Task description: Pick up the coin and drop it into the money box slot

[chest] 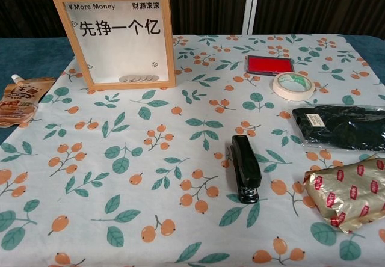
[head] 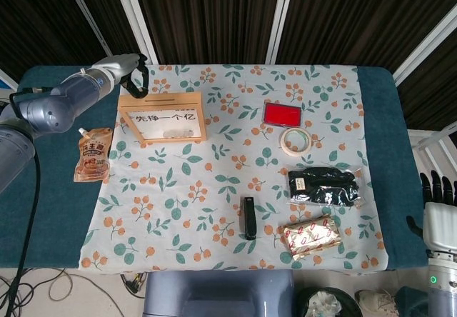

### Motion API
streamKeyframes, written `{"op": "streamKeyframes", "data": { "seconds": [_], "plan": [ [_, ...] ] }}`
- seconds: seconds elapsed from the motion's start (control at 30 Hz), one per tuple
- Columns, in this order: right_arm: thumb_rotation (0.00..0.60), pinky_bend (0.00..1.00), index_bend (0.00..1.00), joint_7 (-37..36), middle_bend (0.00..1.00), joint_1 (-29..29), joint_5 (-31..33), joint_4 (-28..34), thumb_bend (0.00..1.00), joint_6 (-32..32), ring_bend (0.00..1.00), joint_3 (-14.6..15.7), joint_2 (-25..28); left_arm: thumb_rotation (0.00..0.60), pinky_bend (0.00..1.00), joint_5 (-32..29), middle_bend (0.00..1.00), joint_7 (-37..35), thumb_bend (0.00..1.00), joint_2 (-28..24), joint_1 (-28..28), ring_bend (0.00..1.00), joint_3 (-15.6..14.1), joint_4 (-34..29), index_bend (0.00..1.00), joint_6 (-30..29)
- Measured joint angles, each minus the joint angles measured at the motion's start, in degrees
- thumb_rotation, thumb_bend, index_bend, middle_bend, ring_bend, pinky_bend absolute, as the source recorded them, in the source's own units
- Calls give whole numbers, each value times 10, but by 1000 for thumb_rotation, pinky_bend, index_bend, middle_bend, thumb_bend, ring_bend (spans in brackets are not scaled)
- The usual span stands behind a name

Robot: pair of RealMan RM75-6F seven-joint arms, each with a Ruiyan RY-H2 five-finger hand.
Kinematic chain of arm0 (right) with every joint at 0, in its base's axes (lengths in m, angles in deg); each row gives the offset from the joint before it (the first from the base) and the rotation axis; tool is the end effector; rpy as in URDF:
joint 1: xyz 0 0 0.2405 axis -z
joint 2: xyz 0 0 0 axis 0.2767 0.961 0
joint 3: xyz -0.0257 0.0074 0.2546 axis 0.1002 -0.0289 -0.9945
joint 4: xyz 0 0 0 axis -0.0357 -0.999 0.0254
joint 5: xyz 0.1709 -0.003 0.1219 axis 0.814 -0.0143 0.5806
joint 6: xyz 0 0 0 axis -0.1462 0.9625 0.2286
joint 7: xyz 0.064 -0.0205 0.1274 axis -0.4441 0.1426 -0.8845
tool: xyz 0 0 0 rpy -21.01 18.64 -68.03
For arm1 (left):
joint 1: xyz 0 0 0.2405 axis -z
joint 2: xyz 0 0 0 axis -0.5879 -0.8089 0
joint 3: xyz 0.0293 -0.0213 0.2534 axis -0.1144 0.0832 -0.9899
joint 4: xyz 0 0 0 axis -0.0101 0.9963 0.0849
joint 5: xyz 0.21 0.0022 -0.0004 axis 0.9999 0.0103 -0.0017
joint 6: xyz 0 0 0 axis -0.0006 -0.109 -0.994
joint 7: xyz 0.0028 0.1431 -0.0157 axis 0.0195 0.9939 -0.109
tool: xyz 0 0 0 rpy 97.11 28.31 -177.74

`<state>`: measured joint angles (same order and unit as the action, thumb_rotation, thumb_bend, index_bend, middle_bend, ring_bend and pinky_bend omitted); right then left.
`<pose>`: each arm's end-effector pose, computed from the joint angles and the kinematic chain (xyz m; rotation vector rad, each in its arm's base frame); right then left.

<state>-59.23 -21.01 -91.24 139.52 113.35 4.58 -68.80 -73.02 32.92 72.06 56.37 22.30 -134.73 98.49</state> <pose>-0.3595 -0.2021 0.1498 1.2040 -0.7134 0.5911 -0.0532 0.5360 0.1899 -1.7095 -1.3723 -0.4936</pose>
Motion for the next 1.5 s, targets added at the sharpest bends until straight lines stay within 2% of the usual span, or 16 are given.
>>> {"op": "streamKeyframes", "data": {
  "seconds": [0.2,0.5,0.83,1.17,1.5],
  "plan": [
    [600,0,0,-3,0,3,0,2,299,10,0,-4,6,600,0,93,0,-95,659,37,5,0,-6,61,651,49],
    [600,0,0,-4,0,5,4,1,299,14,0,-8,10,600,0,196,0,-156,657,65,-2,0,32,97,651,73],
    [600,0,0,-11,0,7,4,3,300,18,0,-11,14,600,0,292,0,-200,656,70,-11,0,63,87,649,59],
    [600,0,0,-16,0,8,5,4,301,19,0,-13,18,600,0,356,0,-255,653,66,-13,0,90,63,630,61],
    [600,0,0,-19,0,9,5,6,300,21,0,-15,21,600,0,415,0,-306,647,65,-4,0,84,57,614,61]
  ]
}}
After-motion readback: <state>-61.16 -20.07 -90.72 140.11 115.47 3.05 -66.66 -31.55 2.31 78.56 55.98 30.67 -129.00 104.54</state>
